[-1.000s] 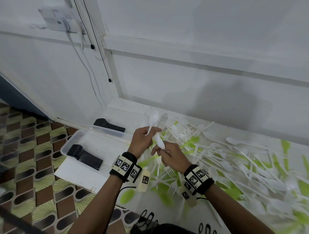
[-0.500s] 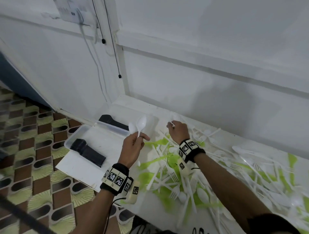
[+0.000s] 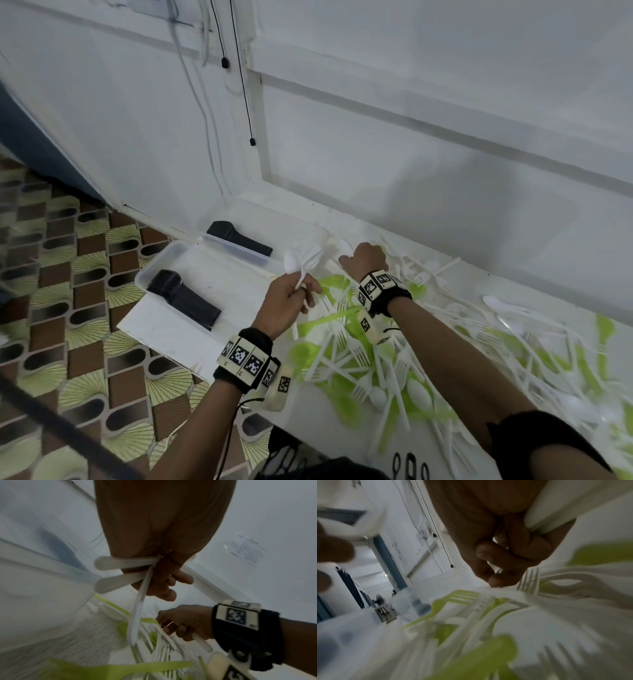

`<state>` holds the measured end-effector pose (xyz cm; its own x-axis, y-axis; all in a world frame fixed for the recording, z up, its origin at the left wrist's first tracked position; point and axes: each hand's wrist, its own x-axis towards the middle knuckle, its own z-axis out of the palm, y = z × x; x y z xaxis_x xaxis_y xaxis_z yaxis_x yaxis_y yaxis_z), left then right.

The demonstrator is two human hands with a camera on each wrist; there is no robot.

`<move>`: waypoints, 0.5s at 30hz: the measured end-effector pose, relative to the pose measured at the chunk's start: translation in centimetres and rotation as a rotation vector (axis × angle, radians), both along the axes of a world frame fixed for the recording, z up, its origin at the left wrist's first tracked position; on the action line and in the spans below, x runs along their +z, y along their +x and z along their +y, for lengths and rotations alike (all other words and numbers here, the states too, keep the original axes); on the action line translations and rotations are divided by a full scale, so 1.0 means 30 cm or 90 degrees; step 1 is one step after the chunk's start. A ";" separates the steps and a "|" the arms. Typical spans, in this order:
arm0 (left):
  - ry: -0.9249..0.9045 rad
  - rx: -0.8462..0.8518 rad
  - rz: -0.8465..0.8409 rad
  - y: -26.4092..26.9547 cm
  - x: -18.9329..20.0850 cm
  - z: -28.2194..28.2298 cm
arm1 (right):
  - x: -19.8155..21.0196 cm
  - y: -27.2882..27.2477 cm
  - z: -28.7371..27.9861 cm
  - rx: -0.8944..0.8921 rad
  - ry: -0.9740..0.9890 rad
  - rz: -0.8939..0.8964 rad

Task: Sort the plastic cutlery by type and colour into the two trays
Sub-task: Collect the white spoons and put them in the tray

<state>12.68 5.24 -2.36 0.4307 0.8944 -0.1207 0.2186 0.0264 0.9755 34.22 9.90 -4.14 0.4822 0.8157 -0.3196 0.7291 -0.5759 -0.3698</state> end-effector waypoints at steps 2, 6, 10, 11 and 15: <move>0.021 0.001 0.019 0.010 0.003 0.000 | -0.004 0.005 -0.024 -0.026 0.047 0.032; 0.087 0.003 0.055 0.038 0.007 -0.003 | 0.008 0.025 -0.118 -0.043 0.260 0.117; 0.122 -0.015 0.120 0.090 0.032 -0.019 | 0.068 0.035 -0.212 -0.072 0.452 0.166; 0.127 -0.021 0.148 0.102 0.035 -0.025 | 0.079 0.040 -0.226 -0.089 0.486 0.169; 0.200 -0.022 0.329 0.129 0.017 -0.063 | 0.102 0.091 -0.260 -0.133 0.542 0.140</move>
